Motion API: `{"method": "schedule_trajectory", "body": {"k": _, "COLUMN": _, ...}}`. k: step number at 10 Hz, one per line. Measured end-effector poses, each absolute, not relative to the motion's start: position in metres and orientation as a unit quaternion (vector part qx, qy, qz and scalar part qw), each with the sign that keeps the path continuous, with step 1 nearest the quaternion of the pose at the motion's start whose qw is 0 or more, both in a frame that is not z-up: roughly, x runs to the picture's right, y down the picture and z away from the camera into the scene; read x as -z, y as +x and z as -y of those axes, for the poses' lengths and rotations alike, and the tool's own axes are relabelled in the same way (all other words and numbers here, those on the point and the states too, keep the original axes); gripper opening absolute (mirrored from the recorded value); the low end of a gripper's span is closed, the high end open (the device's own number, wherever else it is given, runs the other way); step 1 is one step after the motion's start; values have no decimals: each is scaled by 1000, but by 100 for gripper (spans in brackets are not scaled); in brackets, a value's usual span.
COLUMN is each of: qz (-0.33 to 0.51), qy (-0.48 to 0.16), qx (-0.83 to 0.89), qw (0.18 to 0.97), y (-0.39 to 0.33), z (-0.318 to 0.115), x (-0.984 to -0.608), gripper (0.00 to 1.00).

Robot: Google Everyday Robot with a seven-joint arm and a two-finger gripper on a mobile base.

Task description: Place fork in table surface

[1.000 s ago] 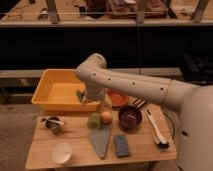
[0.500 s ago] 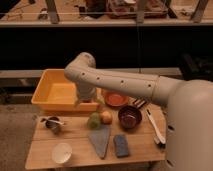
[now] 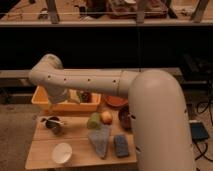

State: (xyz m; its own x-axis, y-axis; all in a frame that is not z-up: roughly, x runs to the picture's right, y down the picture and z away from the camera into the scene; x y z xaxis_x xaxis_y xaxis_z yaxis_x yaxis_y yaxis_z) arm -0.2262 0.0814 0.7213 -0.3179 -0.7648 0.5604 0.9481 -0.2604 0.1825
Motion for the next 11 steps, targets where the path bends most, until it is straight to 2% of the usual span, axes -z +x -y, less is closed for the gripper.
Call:
{"method": "schedule_trajectory", "body": {"k": 3, "qz": 295, "qy": -100, "qx": 844, "qw": 437, "y": -291, "z": -103, "x": -701, "gripper": 80}}
{"method": "schedule_trajectory", "body": {"k": 5, "qz": 308, "qy": -68, "qx": 874, "qw": 370, "y": -311, "z": -115, "x": -693, "gripper": 80}}
{"method": "schedule_trajectory", "body": {"k": 10, "qz": 310, "qy": -53, "qx": 888, "qw": 337, "y": -319, "z": -116, "x": -694, "gripper": 80}}
{"method": "schedule_trajectory", "body": {"k": 11, "qz": 315, "qy": -35, "qx": 900, "qw": 301, "y": -327, "z": -116, "x": -703, "gripper": 80}}
